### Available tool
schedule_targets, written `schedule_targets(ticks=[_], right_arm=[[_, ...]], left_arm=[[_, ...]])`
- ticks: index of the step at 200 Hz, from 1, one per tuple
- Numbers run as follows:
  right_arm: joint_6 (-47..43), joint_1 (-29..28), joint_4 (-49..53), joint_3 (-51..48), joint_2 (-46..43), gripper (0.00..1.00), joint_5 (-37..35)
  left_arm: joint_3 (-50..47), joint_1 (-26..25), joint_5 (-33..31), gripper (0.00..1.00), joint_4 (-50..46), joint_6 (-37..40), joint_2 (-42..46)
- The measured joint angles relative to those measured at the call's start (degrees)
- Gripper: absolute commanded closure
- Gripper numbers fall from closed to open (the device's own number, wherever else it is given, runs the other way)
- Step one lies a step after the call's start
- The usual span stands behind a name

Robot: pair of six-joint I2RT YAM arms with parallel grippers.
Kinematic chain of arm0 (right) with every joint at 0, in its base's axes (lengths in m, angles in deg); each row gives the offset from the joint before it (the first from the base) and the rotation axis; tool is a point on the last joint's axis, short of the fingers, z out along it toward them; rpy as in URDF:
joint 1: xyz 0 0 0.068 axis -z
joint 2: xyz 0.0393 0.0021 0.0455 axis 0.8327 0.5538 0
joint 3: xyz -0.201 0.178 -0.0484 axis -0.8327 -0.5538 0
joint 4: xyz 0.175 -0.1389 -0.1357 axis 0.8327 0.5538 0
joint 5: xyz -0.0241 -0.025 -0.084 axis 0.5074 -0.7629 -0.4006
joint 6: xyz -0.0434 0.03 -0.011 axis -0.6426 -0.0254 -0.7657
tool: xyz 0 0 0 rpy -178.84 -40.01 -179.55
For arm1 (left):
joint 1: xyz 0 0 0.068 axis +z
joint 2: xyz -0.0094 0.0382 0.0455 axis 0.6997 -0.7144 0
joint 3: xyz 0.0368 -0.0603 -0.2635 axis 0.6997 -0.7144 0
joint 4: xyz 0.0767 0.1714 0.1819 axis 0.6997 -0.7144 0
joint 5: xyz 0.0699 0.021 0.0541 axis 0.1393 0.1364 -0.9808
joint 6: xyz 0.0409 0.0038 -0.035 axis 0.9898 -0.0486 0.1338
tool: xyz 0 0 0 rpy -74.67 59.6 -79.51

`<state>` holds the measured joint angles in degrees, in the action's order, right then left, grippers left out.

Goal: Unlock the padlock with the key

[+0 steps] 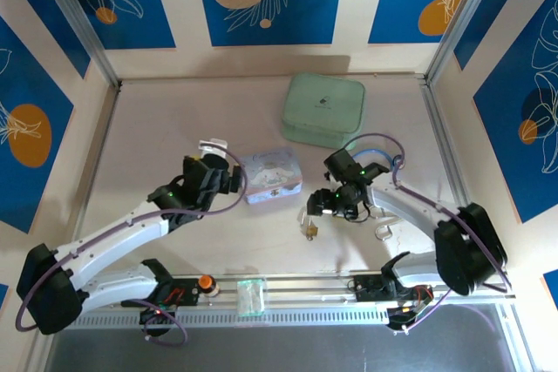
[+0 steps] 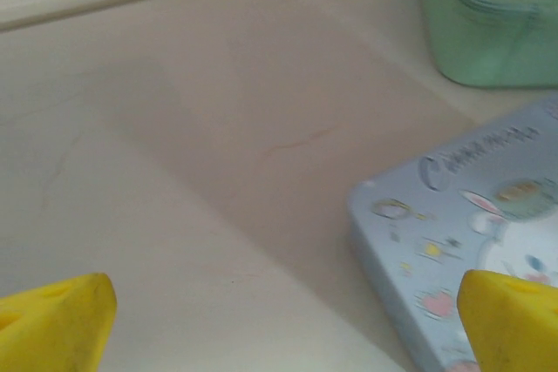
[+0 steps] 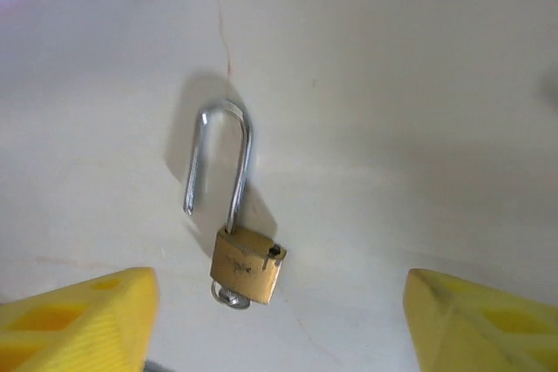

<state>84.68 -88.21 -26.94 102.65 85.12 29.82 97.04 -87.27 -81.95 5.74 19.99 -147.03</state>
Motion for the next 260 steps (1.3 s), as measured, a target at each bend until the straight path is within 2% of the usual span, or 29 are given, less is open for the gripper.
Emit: schedule_targets(ticks=[33,53,74,89,106,134,157,214,237,260], right_arm=[[-6.1,0.1,-4.2,0.9,-6.4,0.06,-15.0],[-11.7,1.7,-12.9,-3.6,-11.0,0.04,-23.3],[-17.6,6.3,-23.7,-10.9,-15.6,0.05,-27.8],[-20.7,12.0,-33.0,-16.8,-17.3,0.07,-27.4],[-22.3,19.2,-41.0,-21.4,-16.7,0.07,-25.9],[-22.1,28.9,-53.2,-24.5,-11.8,0.07,-21.5],[-20.6,33.5,-61.8,-26.0,-6.9,0.06,-18.5],[-21.1,34.2,-74.5,-24.9,2.7,0.05,-13.5],[-22.6,32.9,-79.1,-24.0,7.2,0.05,-12.5],[-25.0,29.9,-84.0,-23.9,11.8,0.04,-12.1]], left_arm=[[-5.7,4.2,-5.8,0.01,4.3,4.2,4.5],[-10.6,8.7,-6.3,0.01,8.1,6.9,7.6],[-15.6,15.0,-5.7,0.01,14.9,9.4,9.2],[-21.0,18.1,-4.6,0.03,23.8,11.9,9.3],[-26.0,20.3,-3.9,0.01,32.0,14.5,7.4],[-26.7,24.0,-2.9,0.01,40.8,16.7,-1.6],[-26.7,26.7,-0.7,0.00,46.8,17.0,-8.4],[-24.7,37.3,11.6,0.00,55.8,15.5,-17.2],[-24.6,38.7,15.8,0.00,63.2,15.6,-22.3],[-24.6,38.8,19.6,0.00,65.7,15.8,-25.1]])
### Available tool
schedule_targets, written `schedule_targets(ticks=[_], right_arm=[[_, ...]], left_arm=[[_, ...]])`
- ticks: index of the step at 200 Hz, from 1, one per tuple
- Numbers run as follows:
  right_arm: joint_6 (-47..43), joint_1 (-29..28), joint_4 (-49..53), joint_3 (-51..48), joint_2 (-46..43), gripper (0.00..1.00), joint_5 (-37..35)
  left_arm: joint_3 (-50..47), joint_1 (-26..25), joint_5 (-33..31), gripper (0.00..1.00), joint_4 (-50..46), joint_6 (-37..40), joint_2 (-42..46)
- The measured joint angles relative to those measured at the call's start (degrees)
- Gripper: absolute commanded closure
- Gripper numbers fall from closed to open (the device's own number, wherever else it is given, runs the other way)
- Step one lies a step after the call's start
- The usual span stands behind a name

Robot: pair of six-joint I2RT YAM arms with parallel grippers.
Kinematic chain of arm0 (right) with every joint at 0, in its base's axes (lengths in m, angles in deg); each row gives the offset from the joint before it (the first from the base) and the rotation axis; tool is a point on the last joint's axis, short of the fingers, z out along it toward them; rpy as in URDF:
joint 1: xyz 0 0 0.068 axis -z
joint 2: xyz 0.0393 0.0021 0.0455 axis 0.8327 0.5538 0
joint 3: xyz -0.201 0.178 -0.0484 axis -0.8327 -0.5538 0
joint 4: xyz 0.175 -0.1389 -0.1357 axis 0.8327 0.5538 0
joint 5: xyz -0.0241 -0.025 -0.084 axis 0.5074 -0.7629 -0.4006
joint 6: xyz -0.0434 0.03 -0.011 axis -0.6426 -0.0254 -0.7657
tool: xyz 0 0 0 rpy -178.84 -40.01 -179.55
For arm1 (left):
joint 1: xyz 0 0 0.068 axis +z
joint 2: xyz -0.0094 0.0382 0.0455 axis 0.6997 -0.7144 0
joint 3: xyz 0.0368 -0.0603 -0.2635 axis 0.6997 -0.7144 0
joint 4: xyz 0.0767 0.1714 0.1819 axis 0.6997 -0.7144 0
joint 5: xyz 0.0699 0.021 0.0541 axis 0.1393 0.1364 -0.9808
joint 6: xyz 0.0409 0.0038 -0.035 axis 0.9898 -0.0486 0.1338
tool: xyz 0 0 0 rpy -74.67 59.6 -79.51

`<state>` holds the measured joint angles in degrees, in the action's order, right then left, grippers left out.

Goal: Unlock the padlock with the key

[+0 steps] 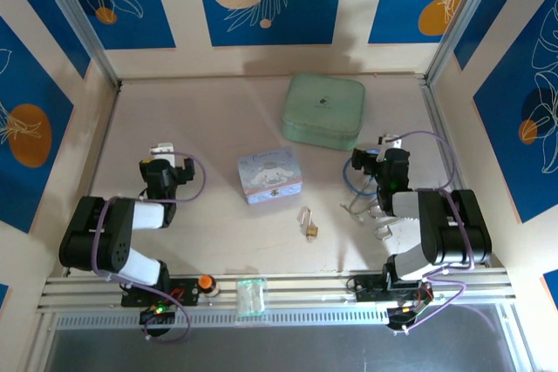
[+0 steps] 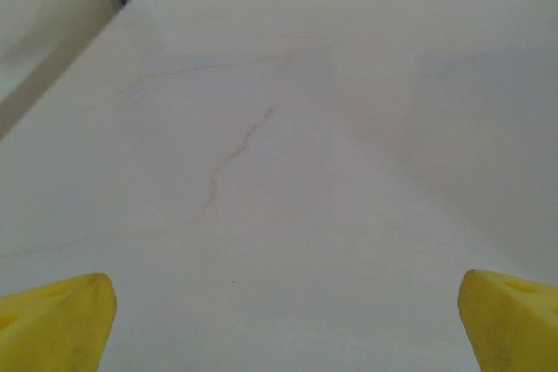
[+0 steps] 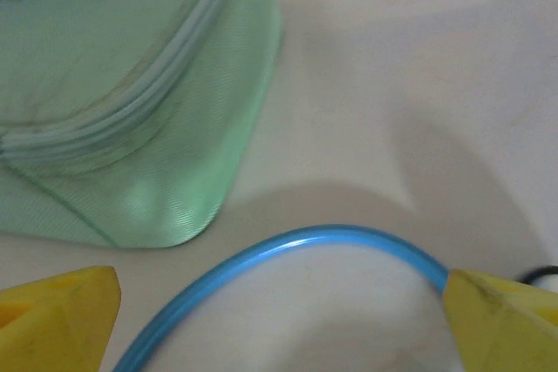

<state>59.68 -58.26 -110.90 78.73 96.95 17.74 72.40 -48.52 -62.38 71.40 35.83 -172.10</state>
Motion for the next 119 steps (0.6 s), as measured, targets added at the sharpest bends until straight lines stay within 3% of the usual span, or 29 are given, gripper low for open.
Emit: schedule_targets(ticks=[47,119], right_arm=[[-1.3,0.5,-1.8,0.2,0.9,0.01,2.1],[-1.5,0.5,-2.3,0.2,0.9,0.01,2.5]], left_arm=[[0.6,0.0,4.8,0.00,3.6,1.0,-3.6],[1.2,0.0,5.7,0.00,4.2,1.9,-3.6]])
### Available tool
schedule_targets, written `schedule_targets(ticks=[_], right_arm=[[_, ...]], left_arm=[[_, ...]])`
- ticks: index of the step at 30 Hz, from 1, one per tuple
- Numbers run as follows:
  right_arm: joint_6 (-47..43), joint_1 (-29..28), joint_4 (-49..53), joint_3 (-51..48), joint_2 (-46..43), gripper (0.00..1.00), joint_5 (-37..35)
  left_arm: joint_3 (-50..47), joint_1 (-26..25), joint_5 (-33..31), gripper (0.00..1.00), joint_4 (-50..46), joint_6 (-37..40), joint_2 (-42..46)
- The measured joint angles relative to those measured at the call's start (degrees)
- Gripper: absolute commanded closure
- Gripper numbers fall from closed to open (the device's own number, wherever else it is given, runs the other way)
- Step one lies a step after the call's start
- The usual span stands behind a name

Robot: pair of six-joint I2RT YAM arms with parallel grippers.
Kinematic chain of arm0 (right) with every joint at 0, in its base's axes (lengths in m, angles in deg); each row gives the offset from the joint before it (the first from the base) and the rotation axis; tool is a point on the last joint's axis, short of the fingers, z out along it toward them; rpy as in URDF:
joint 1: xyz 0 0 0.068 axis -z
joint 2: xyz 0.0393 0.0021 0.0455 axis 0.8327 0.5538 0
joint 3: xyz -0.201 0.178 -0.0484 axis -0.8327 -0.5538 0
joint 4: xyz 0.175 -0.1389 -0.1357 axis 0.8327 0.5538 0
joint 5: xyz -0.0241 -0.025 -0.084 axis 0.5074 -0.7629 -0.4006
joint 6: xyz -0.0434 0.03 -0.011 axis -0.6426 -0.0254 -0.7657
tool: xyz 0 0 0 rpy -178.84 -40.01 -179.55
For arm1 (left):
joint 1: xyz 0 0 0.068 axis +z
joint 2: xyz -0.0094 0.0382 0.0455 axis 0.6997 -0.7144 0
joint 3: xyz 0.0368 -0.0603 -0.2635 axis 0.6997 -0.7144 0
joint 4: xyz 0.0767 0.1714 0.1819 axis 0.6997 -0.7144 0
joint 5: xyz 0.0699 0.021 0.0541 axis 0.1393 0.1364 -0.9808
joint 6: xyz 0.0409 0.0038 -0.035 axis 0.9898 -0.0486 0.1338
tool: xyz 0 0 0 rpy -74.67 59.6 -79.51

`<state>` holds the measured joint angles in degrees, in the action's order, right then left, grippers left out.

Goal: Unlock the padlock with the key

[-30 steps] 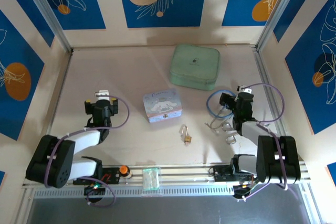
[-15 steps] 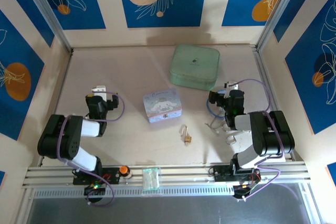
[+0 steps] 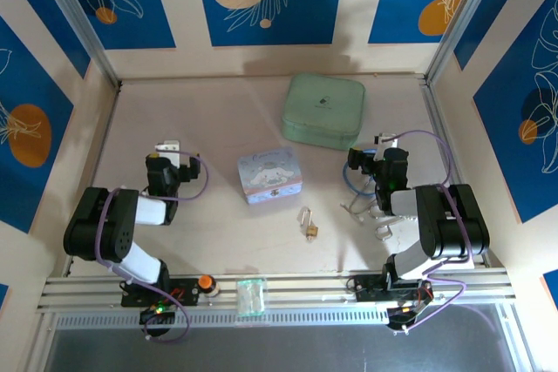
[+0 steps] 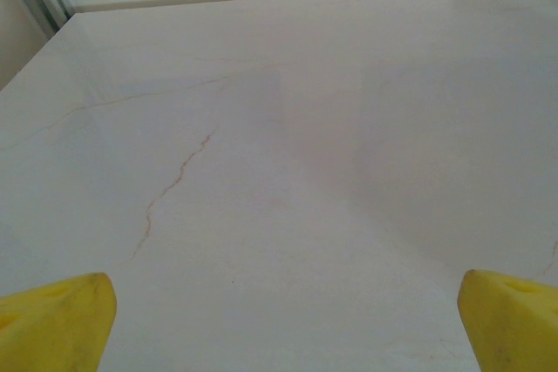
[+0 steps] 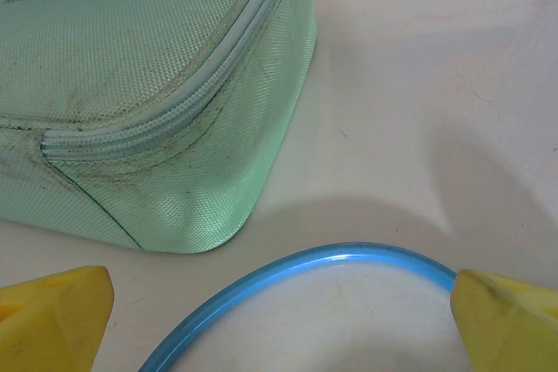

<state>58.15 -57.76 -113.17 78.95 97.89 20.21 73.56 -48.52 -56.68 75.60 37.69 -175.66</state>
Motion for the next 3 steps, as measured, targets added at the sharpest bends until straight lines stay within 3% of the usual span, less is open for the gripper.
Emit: schedule_targets(ticks=[3], right_arm=[[0.0,0.1,0.0,0.0,0.0,0.01,0.5]], left_arm=[[0.0,0.0,0.0,0.00,0.0,0.2,0.0]])
